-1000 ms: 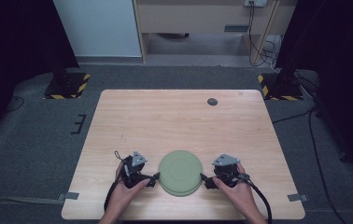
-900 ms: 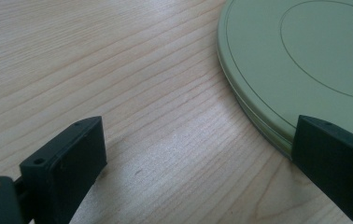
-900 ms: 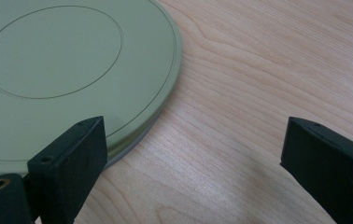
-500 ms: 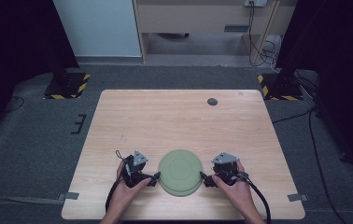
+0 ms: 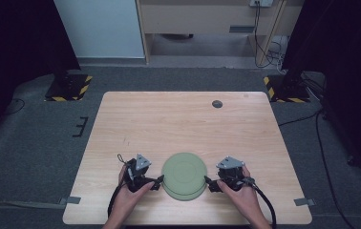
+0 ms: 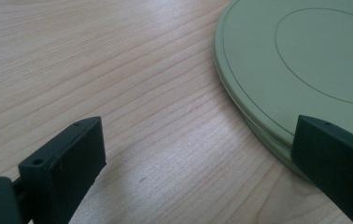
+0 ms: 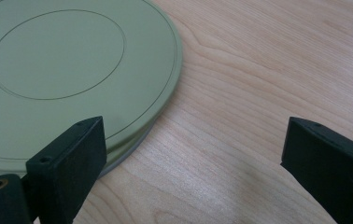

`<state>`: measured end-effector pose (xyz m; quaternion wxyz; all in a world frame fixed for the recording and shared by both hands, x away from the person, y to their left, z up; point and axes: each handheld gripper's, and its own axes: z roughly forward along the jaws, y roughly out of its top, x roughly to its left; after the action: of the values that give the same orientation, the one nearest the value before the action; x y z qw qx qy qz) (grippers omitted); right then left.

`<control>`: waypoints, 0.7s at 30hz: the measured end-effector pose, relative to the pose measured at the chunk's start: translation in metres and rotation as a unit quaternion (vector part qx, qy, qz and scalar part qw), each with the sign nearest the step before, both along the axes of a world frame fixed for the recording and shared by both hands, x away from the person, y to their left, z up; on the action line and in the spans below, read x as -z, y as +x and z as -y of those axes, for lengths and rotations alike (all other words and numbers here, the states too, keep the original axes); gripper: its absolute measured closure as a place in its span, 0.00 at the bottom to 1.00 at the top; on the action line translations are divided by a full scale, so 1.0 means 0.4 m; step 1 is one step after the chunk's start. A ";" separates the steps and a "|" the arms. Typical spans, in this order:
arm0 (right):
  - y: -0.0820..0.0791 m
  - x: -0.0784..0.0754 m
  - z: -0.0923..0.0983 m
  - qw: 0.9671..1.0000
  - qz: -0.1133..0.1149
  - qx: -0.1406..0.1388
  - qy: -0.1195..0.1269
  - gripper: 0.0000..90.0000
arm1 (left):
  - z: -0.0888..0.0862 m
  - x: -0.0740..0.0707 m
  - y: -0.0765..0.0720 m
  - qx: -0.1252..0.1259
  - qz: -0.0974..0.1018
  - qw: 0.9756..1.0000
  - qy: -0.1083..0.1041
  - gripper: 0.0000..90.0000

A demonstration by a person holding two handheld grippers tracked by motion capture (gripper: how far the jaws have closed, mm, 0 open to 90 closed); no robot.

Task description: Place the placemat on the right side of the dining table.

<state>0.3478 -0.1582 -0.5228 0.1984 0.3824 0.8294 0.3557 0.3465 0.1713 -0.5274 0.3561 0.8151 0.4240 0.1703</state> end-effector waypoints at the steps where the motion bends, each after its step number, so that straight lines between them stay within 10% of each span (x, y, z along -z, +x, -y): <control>1: 0.001 0.001 0.000 1.000 -0.001 -0.001 -0.001 0.08 | 0.004 0.003 0.000 0.002 -0.002 1.000 0.002 0.03; 21: 0.026 0.012 -0.003 1.000 -0.004 0.023 0.000 0.03 | 0.015 0.004 0.016 -0.014 0.009 1.000 0.010 0.01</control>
<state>0.3580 -0.1569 -0.5276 0.2029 0.4024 0.8213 0.3498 0.3531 0.1654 -0.5291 0.3494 0.8108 0.4306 0.1872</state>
